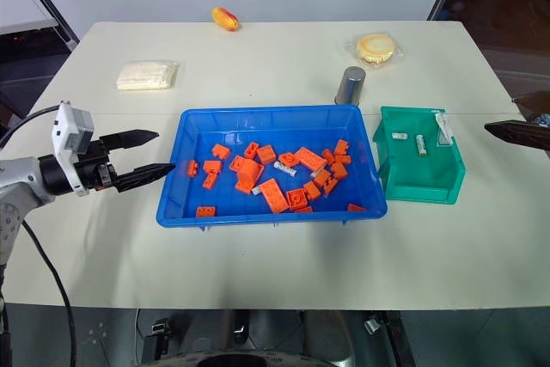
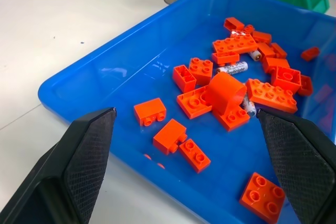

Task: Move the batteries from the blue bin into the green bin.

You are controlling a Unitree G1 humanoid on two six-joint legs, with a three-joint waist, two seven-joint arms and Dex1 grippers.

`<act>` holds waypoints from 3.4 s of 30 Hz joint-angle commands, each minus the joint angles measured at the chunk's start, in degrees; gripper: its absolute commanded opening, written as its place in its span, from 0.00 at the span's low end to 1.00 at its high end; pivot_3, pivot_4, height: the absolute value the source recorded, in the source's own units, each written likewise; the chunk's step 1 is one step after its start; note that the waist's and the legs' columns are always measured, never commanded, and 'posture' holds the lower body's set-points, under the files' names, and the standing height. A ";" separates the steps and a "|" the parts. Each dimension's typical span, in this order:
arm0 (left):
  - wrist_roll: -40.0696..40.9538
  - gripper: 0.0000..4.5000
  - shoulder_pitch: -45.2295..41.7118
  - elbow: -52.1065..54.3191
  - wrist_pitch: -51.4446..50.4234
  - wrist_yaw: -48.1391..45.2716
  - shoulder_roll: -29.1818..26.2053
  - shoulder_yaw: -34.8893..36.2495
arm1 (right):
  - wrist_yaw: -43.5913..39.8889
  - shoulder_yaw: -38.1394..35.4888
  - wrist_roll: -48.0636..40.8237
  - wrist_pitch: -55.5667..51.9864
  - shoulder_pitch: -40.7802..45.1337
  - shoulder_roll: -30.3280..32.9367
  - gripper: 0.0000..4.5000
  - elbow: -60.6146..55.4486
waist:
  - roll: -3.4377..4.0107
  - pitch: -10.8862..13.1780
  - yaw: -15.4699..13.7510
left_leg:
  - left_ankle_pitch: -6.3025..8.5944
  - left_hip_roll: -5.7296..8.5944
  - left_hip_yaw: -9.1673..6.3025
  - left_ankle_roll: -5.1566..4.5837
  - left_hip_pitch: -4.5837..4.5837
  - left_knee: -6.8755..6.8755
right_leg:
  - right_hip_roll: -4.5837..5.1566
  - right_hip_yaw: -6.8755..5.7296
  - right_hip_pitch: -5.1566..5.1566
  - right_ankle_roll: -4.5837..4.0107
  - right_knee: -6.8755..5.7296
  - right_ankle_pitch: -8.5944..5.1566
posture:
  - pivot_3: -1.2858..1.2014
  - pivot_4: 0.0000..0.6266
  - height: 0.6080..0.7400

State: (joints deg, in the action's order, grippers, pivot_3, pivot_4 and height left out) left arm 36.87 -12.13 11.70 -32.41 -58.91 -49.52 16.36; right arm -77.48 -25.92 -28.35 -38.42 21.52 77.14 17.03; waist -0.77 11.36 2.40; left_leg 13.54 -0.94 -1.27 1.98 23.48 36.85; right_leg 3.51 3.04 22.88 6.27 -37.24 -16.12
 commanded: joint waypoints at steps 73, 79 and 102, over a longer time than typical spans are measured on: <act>-2.43 1.00 2.88 11.55 3.53 10.73 8.85 -4.22 | 39.23 46.38 -5.36 -38.50 21.13 -45.33 0.48 -33.00 | -0.08 -0.04 -0.05 | -0.01 0.03 -0.33 0.00 0.67 0.27 | -0.09 -0.12 0.55 0.01 -0.29 0.02 | 0.52 0.24 1.00; -2.78 1.00 2.78 11.14 3.88 10.98 8.83 -3.80 | 38.48 47.03 -3.80 -36.78 22.16 -45.47 0.01 -31.42 | -0.13 -0.07 -0.04 | -0.01 0.03 -0.35 0.00 0.63 0.27 | -0.10 -0.13 0.53 0.01 -0.29 0.02 | 0.52 0.24 1.00; -5.29 1.00 2.68 3.46 5.58 6.93 0.50 1.71 | 39.90 41.54 -3.26 -34.66 29.33 -55.66 0.84 -28.27 | -0.12 -0.07 0.13 | 0.00 -0.01 -0.37 0.00 0.65 0.18 | -0.17 -0.14 0.61 -0.01 -0.31 0.01 | 0.52 0.24 1.00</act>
State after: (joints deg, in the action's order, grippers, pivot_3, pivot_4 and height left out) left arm 31.69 -9.45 14.70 -27.96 -51.26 -47.73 15.15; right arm -38.49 17.58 -30.53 -72.31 50.70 22.53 -10.38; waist -0.89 11.29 2.53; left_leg 13.53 -0.95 -1.66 1.97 24.14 37.03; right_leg 3.35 2.89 23.49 6.26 -37.54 -16.11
